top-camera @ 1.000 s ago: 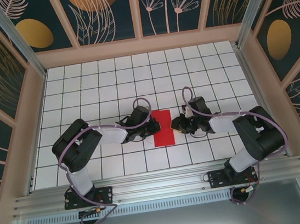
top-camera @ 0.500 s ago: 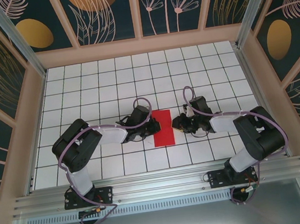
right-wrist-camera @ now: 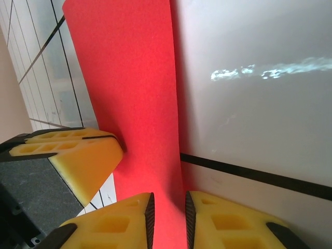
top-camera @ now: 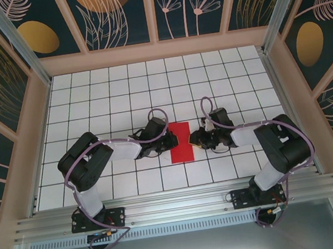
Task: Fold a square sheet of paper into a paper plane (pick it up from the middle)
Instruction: Third fold the triangle at the center of the table.
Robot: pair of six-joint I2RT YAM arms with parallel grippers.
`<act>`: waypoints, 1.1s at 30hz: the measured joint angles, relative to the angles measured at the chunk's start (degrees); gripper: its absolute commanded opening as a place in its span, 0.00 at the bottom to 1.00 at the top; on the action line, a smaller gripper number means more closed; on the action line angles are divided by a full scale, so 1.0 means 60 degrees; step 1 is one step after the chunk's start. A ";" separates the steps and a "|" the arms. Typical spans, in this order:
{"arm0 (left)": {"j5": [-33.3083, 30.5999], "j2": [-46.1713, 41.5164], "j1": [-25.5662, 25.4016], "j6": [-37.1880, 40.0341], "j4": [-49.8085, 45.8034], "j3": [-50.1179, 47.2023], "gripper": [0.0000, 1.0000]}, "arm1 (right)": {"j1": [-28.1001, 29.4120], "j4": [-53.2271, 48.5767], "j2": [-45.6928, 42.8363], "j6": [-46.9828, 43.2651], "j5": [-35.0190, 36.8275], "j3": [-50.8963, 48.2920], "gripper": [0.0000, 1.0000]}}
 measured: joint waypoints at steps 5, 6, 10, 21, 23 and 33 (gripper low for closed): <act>0.0000 0.0000 0.0000 -0.0004 0.0000 0.0000 0.09 | 0.0025 0.0062 0.0036 0.0015 -0.0098 0.0000 0.21; 0.0000 0.0000 0.0000 0.0000 0.0000 0.0000 0.09 | 0.0033 0.0062 0.0036 0.0015 -0.0117 0.0000 0.19; 0.0000 -0.0004 0.0000 0.0004 0.0000 0.0000 0.12 | 0.0033 0.0066 0.0036 -0.0004 -0.0138 0.0000 0.09; -0.0025 -0.2124 -0.0011 0.1027 0.0138 -0.0772 0.39 | 0.0033 0.0055 -0.0087 0.0146 -0.0127 0.0000 0.05; -0.0248 -0.2772 -0.0120 0.1541 0.0062 -0.1049 0.42 | 0.0033 0.0055 -0.0109 0.0208 -0.0127 0.0000 0.05; -0.2630 -0.3446 -0.2521 0.3869 -0.1158 -0.1184 0.52 | 0.0033 0.0058 -0.0109 0.0543 -0.0135 0.0018 0.05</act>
